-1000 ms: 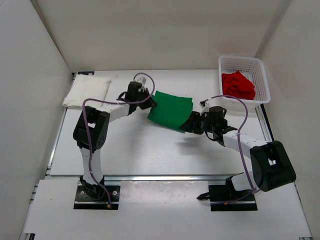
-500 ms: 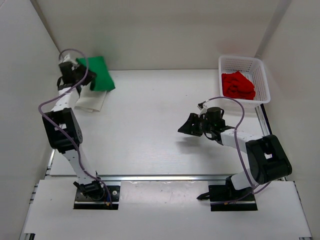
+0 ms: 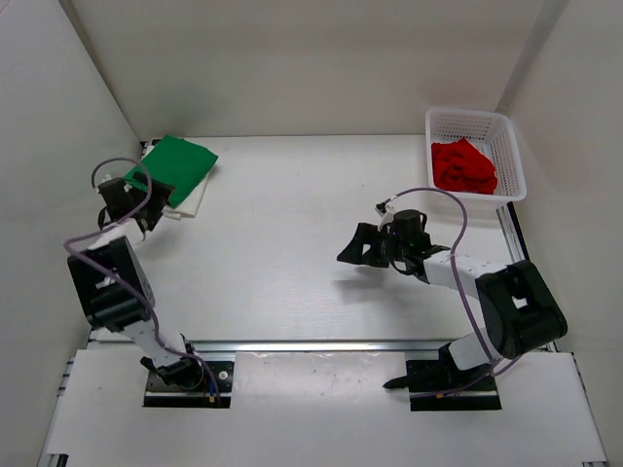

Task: Fold and stack the t-shirts
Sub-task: Put the neatly folded tshirt into the corner of the board with the left arm

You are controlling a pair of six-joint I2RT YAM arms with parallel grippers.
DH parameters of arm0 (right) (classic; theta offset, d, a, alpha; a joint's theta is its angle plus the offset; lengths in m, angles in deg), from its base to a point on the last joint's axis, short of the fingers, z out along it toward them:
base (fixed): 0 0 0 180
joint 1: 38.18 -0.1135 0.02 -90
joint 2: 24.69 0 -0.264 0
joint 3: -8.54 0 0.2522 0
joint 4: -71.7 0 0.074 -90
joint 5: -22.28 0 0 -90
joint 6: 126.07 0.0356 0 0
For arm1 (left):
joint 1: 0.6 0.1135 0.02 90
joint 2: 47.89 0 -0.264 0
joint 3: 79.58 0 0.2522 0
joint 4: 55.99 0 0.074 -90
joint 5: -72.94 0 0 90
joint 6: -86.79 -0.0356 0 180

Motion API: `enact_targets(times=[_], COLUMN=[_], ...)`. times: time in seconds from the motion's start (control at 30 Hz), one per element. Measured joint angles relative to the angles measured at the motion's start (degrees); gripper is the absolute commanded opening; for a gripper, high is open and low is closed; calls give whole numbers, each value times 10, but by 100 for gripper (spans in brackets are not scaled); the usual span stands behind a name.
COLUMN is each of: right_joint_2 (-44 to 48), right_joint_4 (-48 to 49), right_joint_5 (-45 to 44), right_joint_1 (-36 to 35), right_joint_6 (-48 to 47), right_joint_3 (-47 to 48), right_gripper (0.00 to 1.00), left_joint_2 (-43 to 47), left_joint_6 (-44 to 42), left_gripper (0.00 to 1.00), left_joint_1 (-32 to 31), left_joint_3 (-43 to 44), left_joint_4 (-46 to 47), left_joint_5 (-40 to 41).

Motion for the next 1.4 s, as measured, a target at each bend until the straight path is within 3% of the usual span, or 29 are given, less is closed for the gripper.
enact_targets(times=[0.1,0.2,0.3,0.37,0.57,0.8,1.17,1.4], right_joint_2=[12,41,59,57,-18,-119,-144,-144], right_joint_4=[-20,-22,27,78,221,282,332,363], right_joint_5=[-47,-118,-204,-241,-332,-369,-391,-385], right_joint_1=[-6,-10,-6,3,42,40,5,-3], right_joint_6=[-18,-47,-90,-109,-149,-195,-256,-278], right_joint_3=[0,1,6,5,2,14,42,31], right_gripper=[99,99,99,99,99,99,99,99], left_joint_2=[111,207,226,197,45,-58,-66,-73], left_joint_6=[-16,-56,-110,-135,-176,-215,-301,-351], left_gripper=[99,99,98,98,98,98,99,99], left_joint_1=[-84,-256,-461,-529,-552,-573,-620,-634], left_joint_3=[-59,-127,-174,-184,-168,-133,-191,-170], left_joint_4=[39,95,171,200,243,320,512,538], left_joint_5=[52,150,239,270,333,366,378,363])
